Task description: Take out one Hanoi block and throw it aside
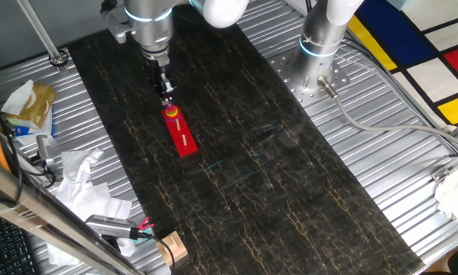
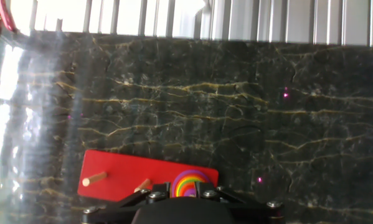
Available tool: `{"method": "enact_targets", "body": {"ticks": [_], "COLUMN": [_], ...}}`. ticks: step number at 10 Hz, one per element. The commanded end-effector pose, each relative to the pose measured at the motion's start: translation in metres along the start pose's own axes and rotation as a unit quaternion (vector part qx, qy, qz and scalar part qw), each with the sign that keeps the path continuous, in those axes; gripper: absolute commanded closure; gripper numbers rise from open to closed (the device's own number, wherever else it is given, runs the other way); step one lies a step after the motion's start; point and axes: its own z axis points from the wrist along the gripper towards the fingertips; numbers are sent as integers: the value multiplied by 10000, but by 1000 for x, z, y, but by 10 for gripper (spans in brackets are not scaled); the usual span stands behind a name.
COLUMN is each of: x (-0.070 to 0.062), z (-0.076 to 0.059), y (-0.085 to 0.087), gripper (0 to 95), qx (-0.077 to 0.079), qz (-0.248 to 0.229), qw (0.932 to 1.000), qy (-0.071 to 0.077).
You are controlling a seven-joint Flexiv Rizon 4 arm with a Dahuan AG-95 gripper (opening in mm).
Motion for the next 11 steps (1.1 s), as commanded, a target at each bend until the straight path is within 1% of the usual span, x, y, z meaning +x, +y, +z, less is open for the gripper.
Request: {"method": "enact_targets", "body": {"ticks": [1,4,8,9,11], "x": [3,7,15,17,18], "z": [4,4,15,18,20], "y": [-5,-8,-8,-8,-8], "gripper": [760,760,760,570,570], "qx": [-32,-36,-80,-108,-179], "qz": [-48,-77,-30,-32,-23], "qw": [10000,10000,9999,9998,9997], "qy": [-29,-33,-109,-137,-162]}}
